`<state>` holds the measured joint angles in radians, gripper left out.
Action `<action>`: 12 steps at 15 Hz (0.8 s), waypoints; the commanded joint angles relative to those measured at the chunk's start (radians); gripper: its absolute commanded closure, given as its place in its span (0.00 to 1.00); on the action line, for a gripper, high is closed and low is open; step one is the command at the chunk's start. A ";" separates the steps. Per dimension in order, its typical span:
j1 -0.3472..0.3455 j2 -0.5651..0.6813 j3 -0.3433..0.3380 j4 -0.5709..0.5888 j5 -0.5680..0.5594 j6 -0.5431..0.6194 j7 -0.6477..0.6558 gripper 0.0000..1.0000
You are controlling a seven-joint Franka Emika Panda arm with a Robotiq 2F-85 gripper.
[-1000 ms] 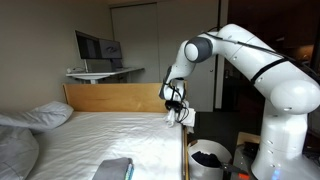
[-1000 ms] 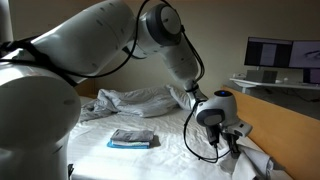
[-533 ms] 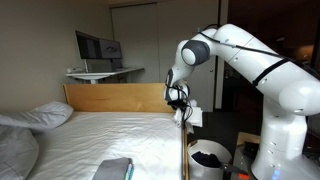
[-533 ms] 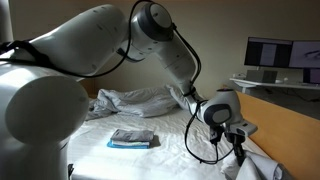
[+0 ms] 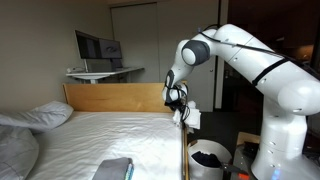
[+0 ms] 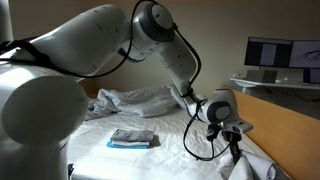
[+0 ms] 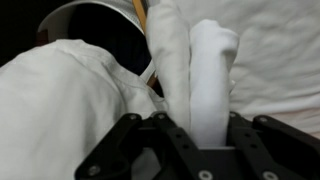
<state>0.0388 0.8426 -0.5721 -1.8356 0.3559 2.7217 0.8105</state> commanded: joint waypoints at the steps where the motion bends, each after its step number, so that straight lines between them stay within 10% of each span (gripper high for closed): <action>1: -0.037 -0.011 0.035 0.001 -0.064 0.007 0.040 0.70; 2: -0.044 -0.010 0.038 0.001 -0.065 0.007 0.039 0.88; 12: -0.152 0.154 -0.033 0.218 -0.142 -0.134 0.290 0.88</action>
<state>-0.0772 0.9388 -0.5796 -1.7065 0.2660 2.6549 1.0001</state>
